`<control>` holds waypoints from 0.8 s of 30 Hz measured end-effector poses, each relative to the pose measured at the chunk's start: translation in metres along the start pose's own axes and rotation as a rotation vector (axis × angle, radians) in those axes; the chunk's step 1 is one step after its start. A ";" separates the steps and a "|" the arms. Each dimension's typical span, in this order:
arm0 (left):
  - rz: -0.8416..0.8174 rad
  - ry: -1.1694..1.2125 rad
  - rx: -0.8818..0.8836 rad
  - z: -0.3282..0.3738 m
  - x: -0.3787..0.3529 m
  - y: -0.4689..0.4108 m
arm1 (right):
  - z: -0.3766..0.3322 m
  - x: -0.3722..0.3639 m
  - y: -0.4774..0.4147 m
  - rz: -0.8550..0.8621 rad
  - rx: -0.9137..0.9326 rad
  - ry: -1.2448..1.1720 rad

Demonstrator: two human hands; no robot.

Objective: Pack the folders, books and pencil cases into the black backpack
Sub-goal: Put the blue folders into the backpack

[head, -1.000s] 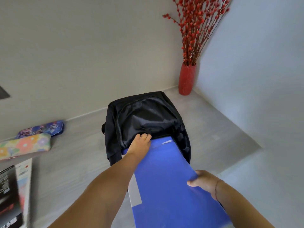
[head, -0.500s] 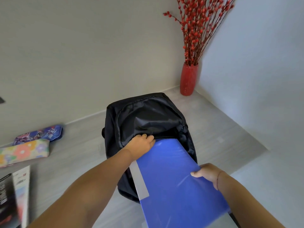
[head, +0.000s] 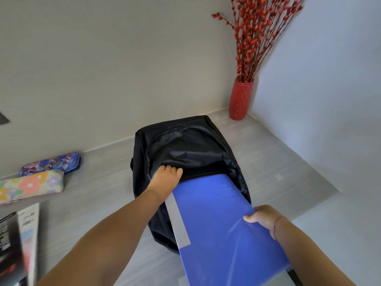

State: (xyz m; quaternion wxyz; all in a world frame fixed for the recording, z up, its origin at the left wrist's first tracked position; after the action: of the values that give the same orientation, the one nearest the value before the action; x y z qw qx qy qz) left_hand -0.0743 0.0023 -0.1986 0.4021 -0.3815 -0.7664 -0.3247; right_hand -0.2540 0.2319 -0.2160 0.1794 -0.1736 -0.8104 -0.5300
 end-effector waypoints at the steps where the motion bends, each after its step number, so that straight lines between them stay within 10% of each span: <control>1: -0.022 -0.008 -0.005 -0.002 -0.001 0.002 | 0.001 0.000 -0.001 0.004 -0.012 0.006; 19: 0.040 0.155 0.010 0.009 0.009 0.014 | -0.039 -0.003 0.016 0.221 0.198 -0.064; 24: 0.011 0.305 0.104 0.017 0.010 0.003 | 0.050 -0.033 0.060 0.263 0.035 -0.564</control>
State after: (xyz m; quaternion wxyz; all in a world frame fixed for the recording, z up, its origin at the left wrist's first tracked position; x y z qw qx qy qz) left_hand -0.0816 0.0211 -0.1974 0.5350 -0.3106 -0.7100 -0.3364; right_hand -0.2023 0.2980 -0.2025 0.0175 -0.4140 -0.8078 -0.4193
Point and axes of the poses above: each hand's wrist, its own y-axis away from the middle knuckle, its own x-axis out of the back of the hand, z = x × y, the point moved 7 cm from there along -y, towards the middle knuckle, and after that the axes turned 6 degrees about -x, right-handed, at the moved point
